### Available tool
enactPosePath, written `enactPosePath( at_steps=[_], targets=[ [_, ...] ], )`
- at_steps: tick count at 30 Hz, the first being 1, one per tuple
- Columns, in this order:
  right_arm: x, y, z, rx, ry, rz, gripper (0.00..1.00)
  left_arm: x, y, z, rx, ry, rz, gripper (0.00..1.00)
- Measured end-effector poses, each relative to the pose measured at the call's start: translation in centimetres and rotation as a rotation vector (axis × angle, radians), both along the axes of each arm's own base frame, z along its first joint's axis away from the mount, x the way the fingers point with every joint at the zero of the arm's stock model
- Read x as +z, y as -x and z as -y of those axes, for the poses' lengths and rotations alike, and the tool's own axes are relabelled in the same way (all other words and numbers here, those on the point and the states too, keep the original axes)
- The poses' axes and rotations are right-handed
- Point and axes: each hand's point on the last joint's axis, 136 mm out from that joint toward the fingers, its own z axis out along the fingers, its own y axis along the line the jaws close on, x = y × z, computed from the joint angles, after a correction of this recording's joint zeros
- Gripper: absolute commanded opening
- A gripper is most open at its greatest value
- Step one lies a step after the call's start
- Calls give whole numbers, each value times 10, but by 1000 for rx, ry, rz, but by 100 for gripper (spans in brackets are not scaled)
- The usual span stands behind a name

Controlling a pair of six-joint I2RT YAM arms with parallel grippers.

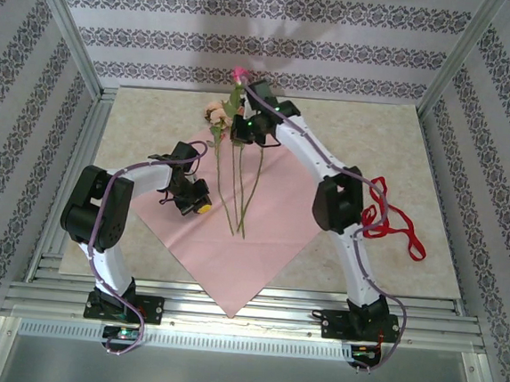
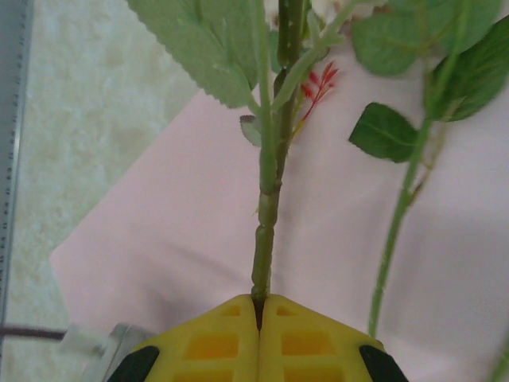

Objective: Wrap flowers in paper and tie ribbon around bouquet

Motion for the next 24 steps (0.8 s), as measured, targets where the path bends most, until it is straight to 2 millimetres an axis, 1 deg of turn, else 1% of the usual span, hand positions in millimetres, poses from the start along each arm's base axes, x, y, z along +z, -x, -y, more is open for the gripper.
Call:
enactPosePath(
  at_steps=[1,2,4,5,6,7,9,11,13,15,17,18,19,20,22,24],
  targets=[
    [-12,-2,-3,0,7,-17,0,0,0,0,-2,0,1,2],
    [-23,-3,-4,-1,13,-36,12,0,0,0,-3,-1,2,2],
    [-38,-3,-3,-15,25,-75,36,1,0,0,-3,0,1,3],
    [-43,-2,0,-20,33,-92,46,1,0,0,-3,-1,1,3],
    [-46,-1,3,-21,42,-103,52,2,-1,0,-3,0,2,3],
    [-46,-1,6,-23,47,-110,54,4,-2,1,-4,0,4,3],
    [-41,-2,13,-27,50,-104,56,8,-6,1,-4,1,12,4],
    [-34,7,26,-32,63,-110,55,13,-9,2,-5,1,23,6],
    [-21,20,44,-49,77,-115,50,21,-14,2,-4,4,41,6],
    [-6,40,69,-74,77,-115,44,29,-19,0,5,10,62,7],
    [2,55,91,-110,72,-117,39,33,-23,-6,21,17,74,6],
    [2,62,104,-133,69,-121,37,34,-26,-11,34,18,75,6],
    [-1,67,113,-152,66,-126,36,33,-27,-15,45,17,74,6],
    [-9,73,122,-175,68,-145,36,32,-29,-20,56,19,72,5],
    [-32,82,139,-220,75,-187,33,29,-32,-26,66,18,64,5],
    [-65,94,155,-268,95,-262,31,23,-36,-29,68,17,52,5]
  ],
)
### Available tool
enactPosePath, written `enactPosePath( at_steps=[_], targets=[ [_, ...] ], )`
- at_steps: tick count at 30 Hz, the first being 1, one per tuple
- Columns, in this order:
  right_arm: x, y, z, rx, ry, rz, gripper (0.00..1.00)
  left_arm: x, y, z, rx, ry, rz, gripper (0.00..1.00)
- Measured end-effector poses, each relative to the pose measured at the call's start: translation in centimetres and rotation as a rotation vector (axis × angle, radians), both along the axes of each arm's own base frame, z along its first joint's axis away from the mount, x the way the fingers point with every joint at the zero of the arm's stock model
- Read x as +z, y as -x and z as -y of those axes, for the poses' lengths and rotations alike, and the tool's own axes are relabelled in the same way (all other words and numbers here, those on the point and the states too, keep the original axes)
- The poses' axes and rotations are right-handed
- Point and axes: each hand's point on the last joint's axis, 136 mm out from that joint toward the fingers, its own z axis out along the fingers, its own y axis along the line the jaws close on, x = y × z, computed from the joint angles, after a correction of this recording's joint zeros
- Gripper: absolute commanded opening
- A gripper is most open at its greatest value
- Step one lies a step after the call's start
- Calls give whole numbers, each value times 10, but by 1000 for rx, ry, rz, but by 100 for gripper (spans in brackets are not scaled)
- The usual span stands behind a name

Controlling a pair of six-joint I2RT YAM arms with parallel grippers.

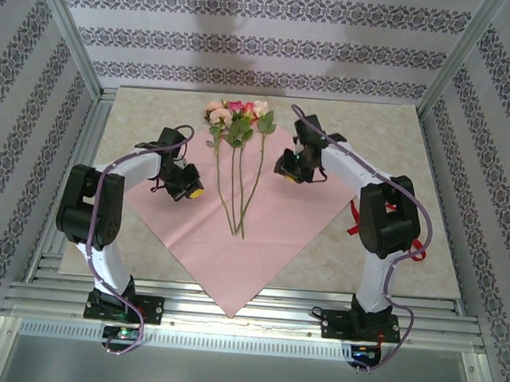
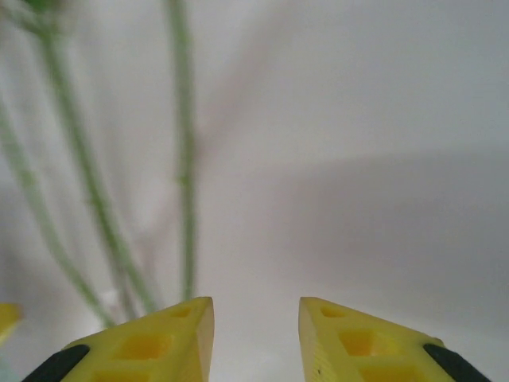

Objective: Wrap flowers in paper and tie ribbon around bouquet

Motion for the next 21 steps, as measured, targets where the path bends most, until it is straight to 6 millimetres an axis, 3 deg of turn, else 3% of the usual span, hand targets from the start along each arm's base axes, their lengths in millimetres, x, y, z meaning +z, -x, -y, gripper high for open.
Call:
enactPosePath(
  at_steps=[3,6,21],
  targets=[
    [-34,15,16,-49,25,-94,30,-13,-3,2,-11,5,-30,5],
    [-49,12,24,-76,32,-124,29,-27,-1,2,-15,-1,-65,4],
    [-50,-28,54,-162,5,-128,28,-28,-37,18,-34,72,-39,4]
  ],
)
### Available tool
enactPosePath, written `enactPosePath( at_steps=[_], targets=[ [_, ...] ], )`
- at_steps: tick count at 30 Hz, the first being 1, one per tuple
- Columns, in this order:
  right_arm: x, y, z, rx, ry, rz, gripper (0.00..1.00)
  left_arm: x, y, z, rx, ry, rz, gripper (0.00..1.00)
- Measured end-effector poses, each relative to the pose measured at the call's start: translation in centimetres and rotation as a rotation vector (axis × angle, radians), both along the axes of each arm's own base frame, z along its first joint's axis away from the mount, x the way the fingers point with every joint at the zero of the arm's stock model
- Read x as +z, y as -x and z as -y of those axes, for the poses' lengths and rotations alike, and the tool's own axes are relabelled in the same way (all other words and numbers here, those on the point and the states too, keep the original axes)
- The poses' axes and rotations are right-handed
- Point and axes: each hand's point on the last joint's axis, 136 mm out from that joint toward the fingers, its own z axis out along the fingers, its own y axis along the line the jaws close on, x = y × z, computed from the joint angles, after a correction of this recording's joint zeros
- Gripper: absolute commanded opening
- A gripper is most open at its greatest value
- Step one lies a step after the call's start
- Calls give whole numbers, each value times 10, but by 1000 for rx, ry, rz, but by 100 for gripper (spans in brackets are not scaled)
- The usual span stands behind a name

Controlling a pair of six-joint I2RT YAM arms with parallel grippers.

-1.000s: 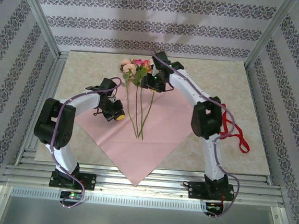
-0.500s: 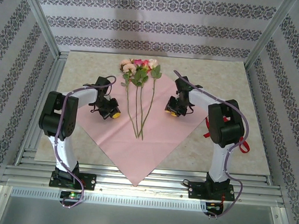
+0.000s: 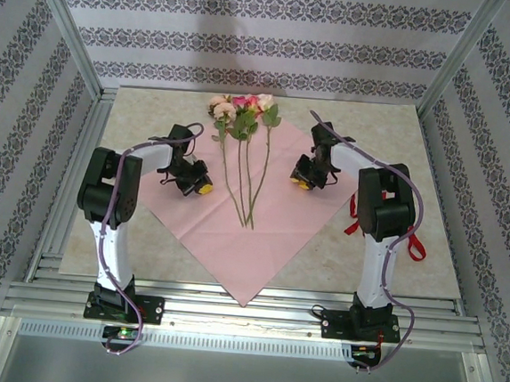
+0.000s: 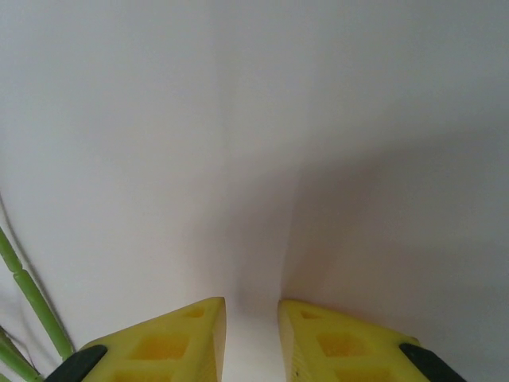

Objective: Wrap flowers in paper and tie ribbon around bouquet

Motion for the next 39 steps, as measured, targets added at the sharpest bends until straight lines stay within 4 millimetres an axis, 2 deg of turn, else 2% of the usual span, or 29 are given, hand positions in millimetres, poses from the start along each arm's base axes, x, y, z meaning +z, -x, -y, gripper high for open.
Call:
enactPosePath(
  at_steps=[7,10,12,15,17,19,21,23,25,28,31,35,39],
  targets=[
    [5,-13,1,26,7,19,40,1,-24,2,-10,-11,32,5],
    [10,-14,6,44,36,40,49,1,-26,-1,-5,-26,39,15],
    [22,-13,7,63,61,70,50,4,-27,-2,-2,-42,50,18],
    [60,-6,5,106,109,168,45,18,-22,-6,3,-73,84,18],
    [90,9,-9,181,140,256,45,33,-11,-5,5,-77,107,16],
    [115,37,-40,319,155,351,43,48,7,0,3,-64,127,12],
    [123,72,-76,484,154,412,43,52,30,4,0,-38,117,8],
    [116,115,-113,671,146,436,44,43,50,4,-6,-27,75,5],
    [98,157,-142,846,139,424,46,23,68,-3,4,-34,11,2],
    [78,203,-167,1042,142,408,50,4,79,-20,41,-51,-53,0],
    [68,230,-188,1183,138,427,55,-2,75,-29,59,-46,-64,0],
    [46,259,-206,1340,165,422,59,-3,69,-28,44,-26,-57,0],
    [24,269,-219,1428,219,407,61,-3,68,-28,41,-23,-55,0]
  ],
)
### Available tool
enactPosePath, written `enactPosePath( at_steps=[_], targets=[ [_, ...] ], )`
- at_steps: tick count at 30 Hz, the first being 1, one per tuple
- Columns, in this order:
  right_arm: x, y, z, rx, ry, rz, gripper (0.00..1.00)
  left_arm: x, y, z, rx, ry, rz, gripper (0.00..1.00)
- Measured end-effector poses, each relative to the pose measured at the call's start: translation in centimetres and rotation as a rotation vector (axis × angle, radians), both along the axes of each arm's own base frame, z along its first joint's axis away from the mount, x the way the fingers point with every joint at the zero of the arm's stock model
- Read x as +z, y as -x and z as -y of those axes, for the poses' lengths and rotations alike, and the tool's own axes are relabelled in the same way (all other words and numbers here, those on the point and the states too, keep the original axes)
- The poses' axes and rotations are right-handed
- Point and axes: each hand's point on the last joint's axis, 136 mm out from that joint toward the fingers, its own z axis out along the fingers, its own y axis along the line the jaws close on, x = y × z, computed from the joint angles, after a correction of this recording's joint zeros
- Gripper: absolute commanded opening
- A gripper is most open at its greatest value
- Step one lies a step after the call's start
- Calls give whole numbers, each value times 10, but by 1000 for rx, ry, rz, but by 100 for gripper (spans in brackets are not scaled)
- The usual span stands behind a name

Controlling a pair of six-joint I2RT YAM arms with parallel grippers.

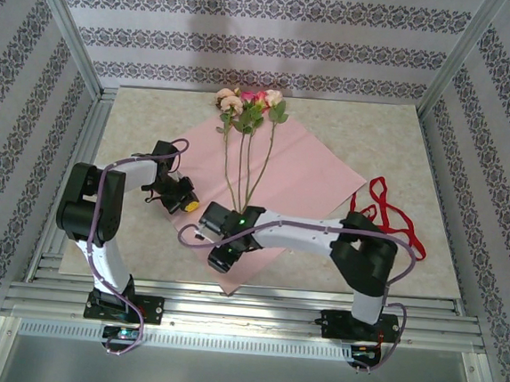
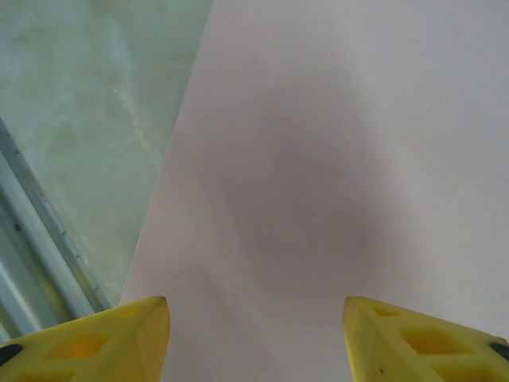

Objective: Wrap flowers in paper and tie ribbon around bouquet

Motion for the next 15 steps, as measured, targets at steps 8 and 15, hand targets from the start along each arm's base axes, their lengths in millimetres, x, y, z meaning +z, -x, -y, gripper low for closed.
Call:
enactPosePath(
  at_steps=[8,15],
  targets=[
    [-13,-13,-1,-34,32,22,53,14,-5,-4,8,-25,52,0],
    [-11,-23,7,-102,5,3,57,41,-12,-4,7,-20,123,0]
  ],
)
